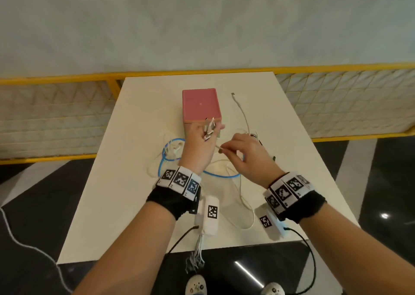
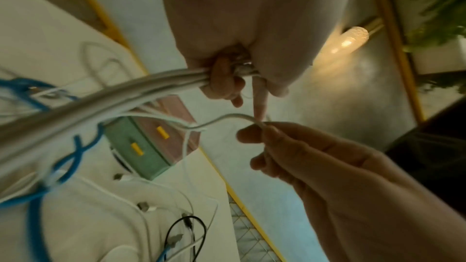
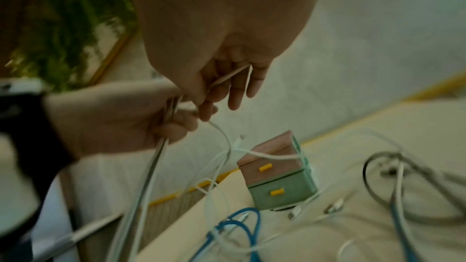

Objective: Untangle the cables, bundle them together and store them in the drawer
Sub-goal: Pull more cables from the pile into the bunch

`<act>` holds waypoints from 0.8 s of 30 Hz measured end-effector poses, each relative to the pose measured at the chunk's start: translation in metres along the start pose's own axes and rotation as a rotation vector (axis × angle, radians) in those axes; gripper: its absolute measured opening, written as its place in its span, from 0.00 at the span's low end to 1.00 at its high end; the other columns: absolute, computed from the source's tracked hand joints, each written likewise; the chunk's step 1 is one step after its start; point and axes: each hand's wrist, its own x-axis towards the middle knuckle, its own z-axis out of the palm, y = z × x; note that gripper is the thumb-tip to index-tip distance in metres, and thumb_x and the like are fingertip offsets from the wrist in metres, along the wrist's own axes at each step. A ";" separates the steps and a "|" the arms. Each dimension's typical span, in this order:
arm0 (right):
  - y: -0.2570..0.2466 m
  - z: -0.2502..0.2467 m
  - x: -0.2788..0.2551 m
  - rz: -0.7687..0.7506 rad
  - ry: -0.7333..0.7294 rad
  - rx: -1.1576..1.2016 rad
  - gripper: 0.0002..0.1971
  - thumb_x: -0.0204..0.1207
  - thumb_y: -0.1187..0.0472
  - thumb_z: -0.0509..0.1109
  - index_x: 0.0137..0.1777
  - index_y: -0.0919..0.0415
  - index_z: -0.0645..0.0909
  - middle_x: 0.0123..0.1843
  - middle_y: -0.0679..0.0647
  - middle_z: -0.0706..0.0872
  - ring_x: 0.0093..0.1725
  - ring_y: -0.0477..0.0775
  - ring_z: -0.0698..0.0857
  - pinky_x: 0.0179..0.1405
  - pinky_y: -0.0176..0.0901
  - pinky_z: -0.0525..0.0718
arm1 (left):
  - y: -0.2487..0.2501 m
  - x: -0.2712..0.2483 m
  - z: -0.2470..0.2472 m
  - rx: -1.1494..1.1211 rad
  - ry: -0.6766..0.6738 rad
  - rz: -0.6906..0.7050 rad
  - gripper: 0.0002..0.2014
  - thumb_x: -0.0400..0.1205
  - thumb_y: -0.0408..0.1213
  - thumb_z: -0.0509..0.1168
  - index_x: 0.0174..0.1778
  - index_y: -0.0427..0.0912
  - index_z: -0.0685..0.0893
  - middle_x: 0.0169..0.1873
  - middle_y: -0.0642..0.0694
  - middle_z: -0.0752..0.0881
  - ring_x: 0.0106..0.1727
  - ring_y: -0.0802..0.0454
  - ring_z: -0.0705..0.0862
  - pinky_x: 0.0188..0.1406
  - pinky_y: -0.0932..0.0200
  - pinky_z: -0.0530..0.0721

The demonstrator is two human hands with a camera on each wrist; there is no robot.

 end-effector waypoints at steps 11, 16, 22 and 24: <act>-0.020 0.000 -0.015 -0.300 -0.266 -0.382 0.04 0.71 0.64 0.70 0.39 0.58 0.87 0.34 0.51 0.81 0.36 0.56 0.80 0.39 0.50 0.81 | 0.024 0.004 0.004 -0.193 -0.209 -0.027 0.15 0.87 0.52 0.58 0.65 0.50 0.79 0.40 0.51 0.93 0.21 0.47 0.67 0.20 0.56 0.67; -0.031 -0.002 -0.013 -0.293 -0.098 -0.213 0.08 0.75 0.64 0.70 0.53 0.62 0.85 0.48 0.53 0.83 0.49 0.54 0.81 0.53 0.43 0.78 | 0.020 0.001 -0.005 -0.208 -0.141 0.021 0.12 0.88 0.46 0.60 0.52 0.40 0.81 0.34 0.47 0.92 0.24 0.39 0.73 0.28 0.51 0.76; -0.060 0.003 -0.001 0.194 0.267 0.321 0.15 0.74 0.70 0.70 0.55 0.56 0.72 0.52 0.54 0.75 0.31 0.46 0.76 0.38 0.47 0.86 | 0.015 -0.006 -0.018 -0.110 -0.130 0.122 0.15 0.88 0.43 0.61 0.43 0.35 0.84 0.31 0.50 0.84 0.28 0.68 0.80 0.32 0.75 0.76; -0.067 0.006 0.003 0.307 0.259 0.432 0.17 0.75 0.70 0.69 0.53 0.48 0.69 0.50 0.52 0.77 0.24 0.46 0.75 0.32 0.54 0.87 | 0.015 -0.010 -0.022 -0.133 -0.118 0.128 0.17 0.87 0.44 0.61 0.45 0.32 0.85 0.32 0.49 0.86 0.27 0.67 0.81 0.29 0.75 0.75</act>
